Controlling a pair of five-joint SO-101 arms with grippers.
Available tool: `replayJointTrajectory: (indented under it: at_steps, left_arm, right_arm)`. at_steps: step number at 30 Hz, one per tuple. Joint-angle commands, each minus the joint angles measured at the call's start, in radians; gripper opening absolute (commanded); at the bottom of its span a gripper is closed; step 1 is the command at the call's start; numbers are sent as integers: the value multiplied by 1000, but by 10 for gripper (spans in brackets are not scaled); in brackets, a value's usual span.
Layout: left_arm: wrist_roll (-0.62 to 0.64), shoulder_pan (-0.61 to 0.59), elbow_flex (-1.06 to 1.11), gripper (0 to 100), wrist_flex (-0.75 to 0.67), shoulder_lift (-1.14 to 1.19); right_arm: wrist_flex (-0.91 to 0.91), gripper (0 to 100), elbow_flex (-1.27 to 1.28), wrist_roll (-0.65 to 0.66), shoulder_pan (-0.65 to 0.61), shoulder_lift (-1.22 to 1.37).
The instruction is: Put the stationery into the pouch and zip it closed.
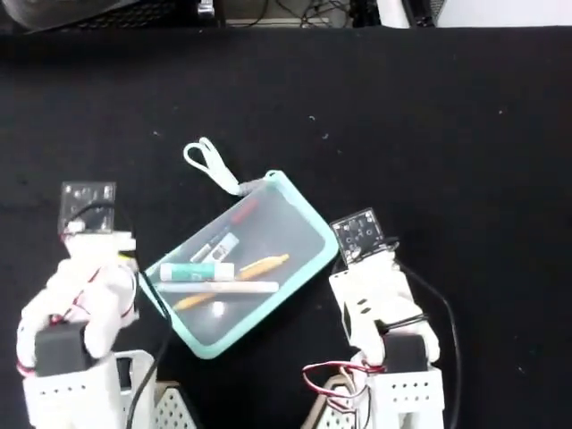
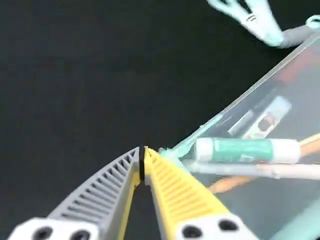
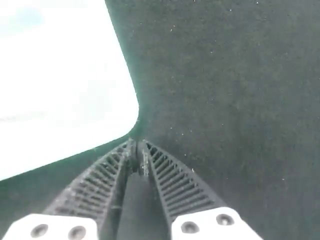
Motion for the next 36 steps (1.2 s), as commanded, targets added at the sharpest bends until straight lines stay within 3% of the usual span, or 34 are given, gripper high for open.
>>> replayJointTrajectory:
  at_steps: [1, 7, 14, 17, 20, 25, 29, 36]
  left_arm:
    - [-9, -18, 116, 33, -29, -130]
    - [-140, 8, 363, 33, -49, -370]
    - [-187, 2, 424, 33, -51, -356]
    - [-153, 12, 452, 33, -89, -359]
    - [-34, 12, 533, 33, -150, -359]
    - [75, 10, 613, 33, -206, -359]
    - [97, 8, 616, 30, -206, -359]
    - [97, 4, 616, 30, -206, -359]
  right_arm:
    - [14, 12, 4, -5, 6, -7]
    - [14, 18, 4, -9, 6, -10]
    - [140, 18, 4, -9, 8, -15]
    - [170, 17, 4, -11, 8, -15]
    - [199, 15, 4, -21, 6, -15]
    - [222, 17, 2, -250, 8, -15]
    - [221, 15, 4, -344, 9, -15]
    - [221, 15, 4, -342, 11, -15]
